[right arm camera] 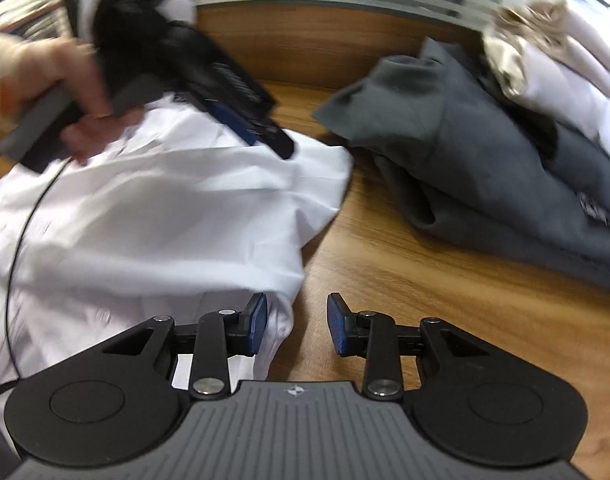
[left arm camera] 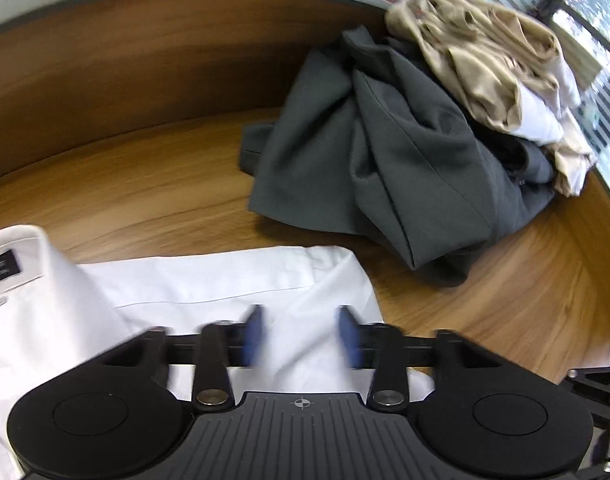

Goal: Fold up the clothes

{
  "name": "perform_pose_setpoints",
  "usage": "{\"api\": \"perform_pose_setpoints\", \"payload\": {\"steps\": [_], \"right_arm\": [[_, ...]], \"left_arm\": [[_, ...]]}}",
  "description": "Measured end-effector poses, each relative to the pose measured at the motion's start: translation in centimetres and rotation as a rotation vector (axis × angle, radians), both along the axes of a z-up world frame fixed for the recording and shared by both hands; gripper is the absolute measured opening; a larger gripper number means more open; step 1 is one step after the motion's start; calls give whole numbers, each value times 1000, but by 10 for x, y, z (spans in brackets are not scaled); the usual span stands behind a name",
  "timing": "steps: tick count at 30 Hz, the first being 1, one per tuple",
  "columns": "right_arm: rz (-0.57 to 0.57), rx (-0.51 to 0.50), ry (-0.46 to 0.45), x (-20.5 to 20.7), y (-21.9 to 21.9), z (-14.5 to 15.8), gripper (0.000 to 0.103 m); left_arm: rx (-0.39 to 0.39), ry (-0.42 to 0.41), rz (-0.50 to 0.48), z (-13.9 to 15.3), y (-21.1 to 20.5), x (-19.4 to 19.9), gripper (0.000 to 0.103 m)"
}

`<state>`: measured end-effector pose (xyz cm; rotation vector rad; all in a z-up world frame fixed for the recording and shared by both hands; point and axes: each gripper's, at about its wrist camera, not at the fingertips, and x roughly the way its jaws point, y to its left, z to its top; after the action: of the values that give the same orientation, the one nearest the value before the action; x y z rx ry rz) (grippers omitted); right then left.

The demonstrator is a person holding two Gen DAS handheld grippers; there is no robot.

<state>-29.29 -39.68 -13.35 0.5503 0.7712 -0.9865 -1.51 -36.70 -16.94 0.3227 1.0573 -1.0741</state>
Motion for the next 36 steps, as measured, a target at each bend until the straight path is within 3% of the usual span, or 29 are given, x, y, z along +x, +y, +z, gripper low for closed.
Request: {"api": "perform_pose_setpoints", "payload": {"steps": [2, 4, 8, 11, 19, 21, 22, 26, 28, 36], "right_arm": [[53, -2, -3, -2, 5, 3, 33], [39, -2, -44, -6, 3, 12, 10], [11, -1, -127, -15, -4, 29, 10], [-42, 8, -134, -6, -21, 25, 11], [85, 92, -6, 18, -4, -21, 11], [79, 95, -12, 17, -1, -18, 11], [75, 99, -17, 17, -1, -15, 11], [53, 93, -45, 11, 5, -2, 17], [38, 82, -58, 7, 10, 6, 27], [-31, 114, -125, -11, 21, 18, 33]], "left_arm": [[11, -33, -19, -5, -5, -4, 14], [24, -44, -23, -10, -8, -4, 13], [18, -34, -7, -14, -12, -1, 11], [20, -25, -7, -15, -13, 2, 11], [5, 1, 2, -15, -13, 7, 12], [9, 11, 31, -9, -9, 9, 23], [-5, 20, 47, -2, -1, 10, 31], [-83, 61, 108, 33, 44, 13, 34], [-97, 50, 149, 51, 76, 15, 35], [-25, -79, 305, 92, 213, 5, 40]]}}
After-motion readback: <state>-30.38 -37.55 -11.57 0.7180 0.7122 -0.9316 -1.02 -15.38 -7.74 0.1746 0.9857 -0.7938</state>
